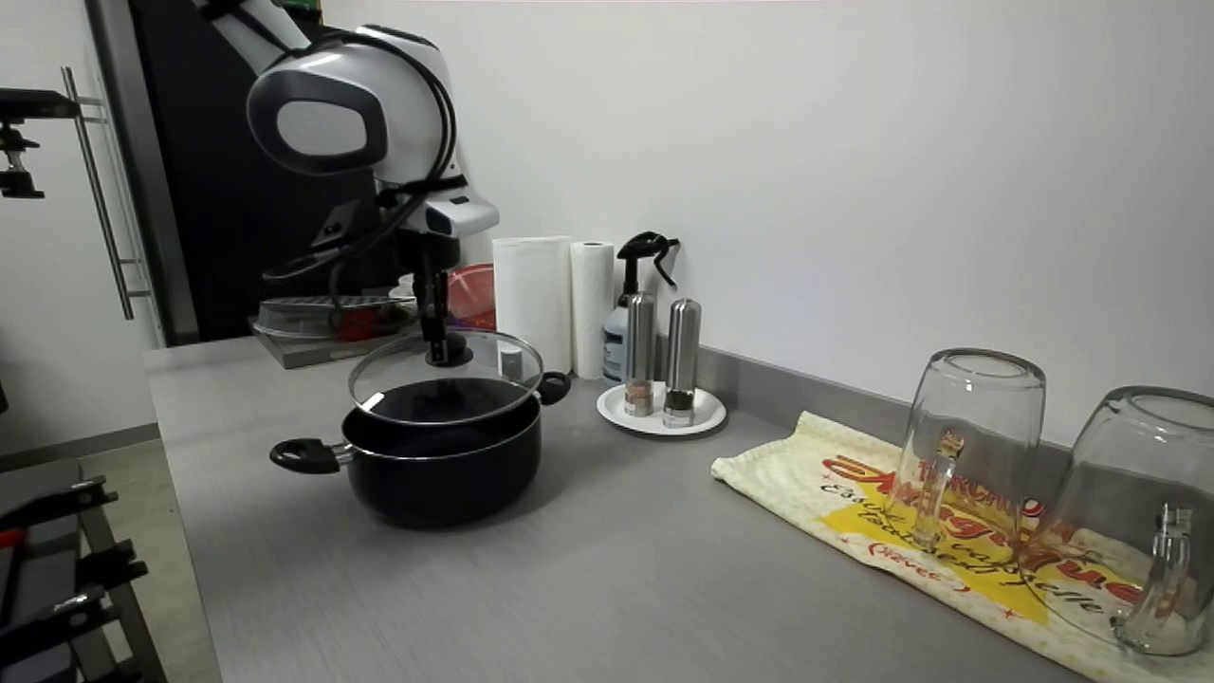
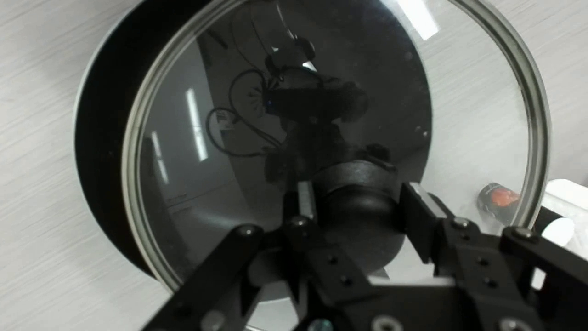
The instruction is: Remove the lid from the pot
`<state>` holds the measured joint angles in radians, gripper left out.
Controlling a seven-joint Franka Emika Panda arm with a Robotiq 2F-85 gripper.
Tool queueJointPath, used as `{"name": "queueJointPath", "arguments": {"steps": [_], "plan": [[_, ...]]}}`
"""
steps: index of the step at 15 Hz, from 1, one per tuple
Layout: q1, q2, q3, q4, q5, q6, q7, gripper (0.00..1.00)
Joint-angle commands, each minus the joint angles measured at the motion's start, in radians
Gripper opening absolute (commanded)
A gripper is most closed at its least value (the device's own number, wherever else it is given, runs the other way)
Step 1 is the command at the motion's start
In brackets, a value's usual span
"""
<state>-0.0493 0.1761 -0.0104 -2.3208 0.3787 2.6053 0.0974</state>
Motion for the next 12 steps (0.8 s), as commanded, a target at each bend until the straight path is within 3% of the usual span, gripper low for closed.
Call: {"name": "queueJointPath", "arguments": {"steps": [1, 12], "plan": [[0.003, -0.090, 0.017, -0.024, 0.015, -0.036, -0.017, 0.25], [0.139, -0.212, 0.122, -0.141, -0.093, -0.014, -0.005, 0.24]]}}
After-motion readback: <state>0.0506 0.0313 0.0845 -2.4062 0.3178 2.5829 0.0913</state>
